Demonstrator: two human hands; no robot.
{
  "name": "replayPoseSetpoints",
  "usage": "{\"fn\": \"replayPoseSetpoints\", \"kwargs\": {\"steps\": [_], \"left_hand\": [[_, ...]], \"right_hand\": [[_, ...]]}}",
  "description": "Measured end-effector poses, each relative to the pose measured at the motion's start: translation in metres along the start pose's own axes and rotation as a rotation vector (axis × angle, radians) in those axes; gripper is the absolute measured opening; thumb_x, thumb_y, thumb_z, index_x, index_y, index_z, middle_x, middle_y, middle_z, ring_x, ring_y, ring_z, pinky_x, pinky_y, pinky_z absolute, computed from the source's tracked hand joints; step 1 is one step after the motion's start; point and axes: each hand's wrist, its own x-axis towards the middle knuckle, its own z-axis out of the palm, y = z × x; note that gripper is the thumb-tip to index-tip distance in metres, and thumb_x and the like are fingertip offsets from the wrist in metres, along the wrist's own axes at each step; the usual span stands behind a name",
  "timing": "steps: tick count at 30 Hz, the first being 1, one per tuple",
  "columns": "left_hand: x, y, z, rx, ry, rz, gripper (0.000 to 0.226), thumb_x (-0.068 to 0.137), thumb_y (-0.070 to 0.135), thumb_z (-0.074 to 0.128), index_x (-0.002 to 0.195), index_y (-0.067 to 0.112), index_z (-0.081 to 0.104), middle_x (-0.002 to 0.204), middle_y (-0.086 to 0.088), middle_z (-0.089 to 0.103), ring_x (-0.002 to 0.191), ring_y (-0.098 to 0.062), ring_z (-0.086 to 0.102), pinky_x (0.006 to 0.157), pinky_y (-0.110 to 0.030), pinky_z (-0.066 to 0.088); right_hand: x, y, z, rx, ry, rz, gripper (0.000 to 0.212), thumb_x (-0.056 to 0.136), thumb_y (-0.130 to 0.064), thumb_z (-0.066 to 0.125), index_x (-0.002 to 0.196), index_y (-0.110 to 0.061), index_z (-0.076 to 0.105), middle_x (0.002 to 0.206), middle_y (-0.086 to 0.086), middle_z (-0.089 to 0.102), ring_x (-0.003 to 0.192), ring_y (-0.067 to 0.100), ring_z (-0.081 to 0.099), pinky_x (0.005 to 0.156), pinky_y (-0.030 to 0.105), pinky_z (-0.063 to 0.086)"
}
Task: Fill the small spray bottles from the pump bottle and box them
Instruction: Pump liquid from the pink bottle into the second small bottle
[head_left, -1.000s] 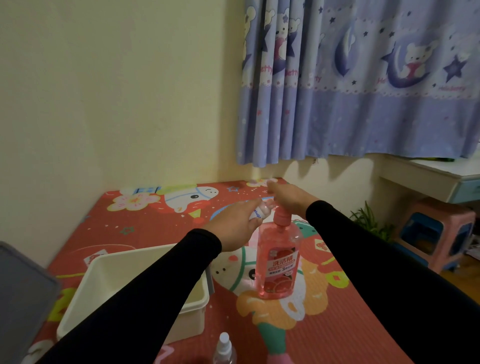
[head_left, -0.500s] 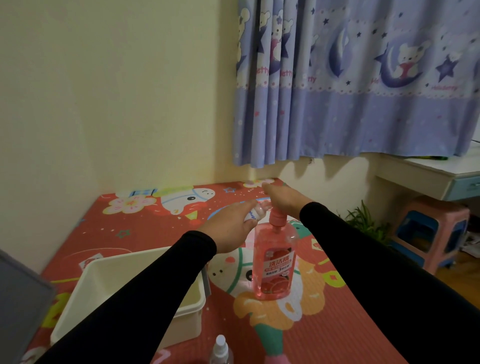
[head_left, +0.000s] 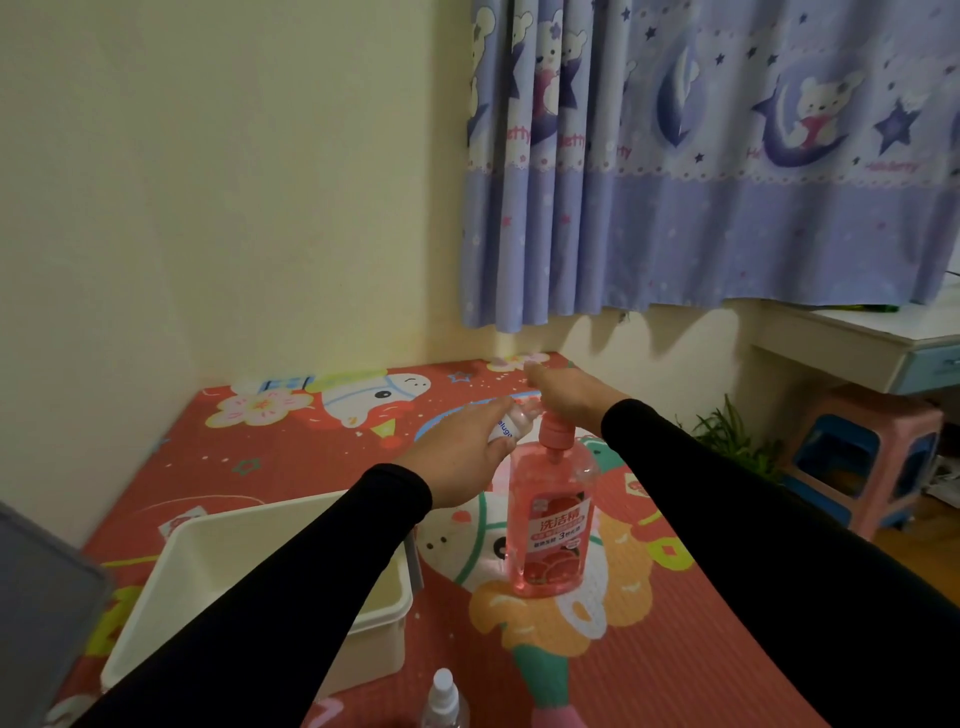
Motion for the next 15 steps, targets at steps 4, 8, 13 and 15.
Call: {"fn": "replayPoseSetpoints", "kwargs": {"steps": [4, 8, 13, 15], "left_hand": [[0.003, 0.001, -0.005, -0.007, 0.018, 0.001, 0.048, 0.102, 0.033, 0.040, 0.148, 0.026, 0.029, 0.140, -0.005, 0.045, 0.120, -0.023, 0.047, 0.091, -0.029, 0.036], [0.001, -0.001, 0.002, -0.001, -0.001, -0.004, 0.045, 0.102, 0.032, 0.039, 0.146, 0.026, 0.030, 0.140, -0.004, 0.046, 0.120, -0.022, 0.046, 0.090, -0.028, 0.034], [0.001, -0.004, 0.005, -0.010, -0.019, -0.029, 0.042, 0.102, 0.033, 0.040, 0.144, 0.026, 0.033, 0.136, -0.006, 0.048, 0.117, -0.024, 0.047, 0.093, -0.032, 0.037], [0.002, -0.002, 0.001, -0.006, -0.022, -0.016, 0.045, 0.102, 0.033, 0.039, 0.145, 0.025, 0.032, 0.139, -0.006, 0.046, 0.120, -0.023, 0.047, 0.095, -0.031, 0.037]], "right_hand": [[0.000, -0.007, -0.006, 0.070, -0.012, 0.016, 0.042, 0.105, -0.024, 0.026, 0.134, 0.000, 0.045, 0.131, 0.024, 0.052, 0.114, 0.032, 0.052, 0.098, 0.037, 0.040], [0.001, 0.001, 0.001, 0.103, -0.005, 0.041, 0.050, 0.102, -0.038, 0.031, 0.134, -0.004, 0.047, 0.136, 0.021, 0.052, 0.126, 0.036, 0.050, 0.105, 0.041, 0.041], [-0.003, 0.000, 0.002, -0.008, -0.015, 0.028, 0.047, 0.106, -0.030, 0.022, 0.133, -0.003, 0.049, 0.138, 0.013, 0.051, 0.128, 0.026, 0.046, 0.098, 0.026, 0.032], [0.000, 0.000, -0.001, -0.017, 0.019, -0.004, 0.038, 0.105, -0.027, 0.023, 0.112, -0.006, 0.054, 0.110, 0.010, 0.055, 0.104, 0.022, 0.049, 0.082, 0.029, 0.033]]}}
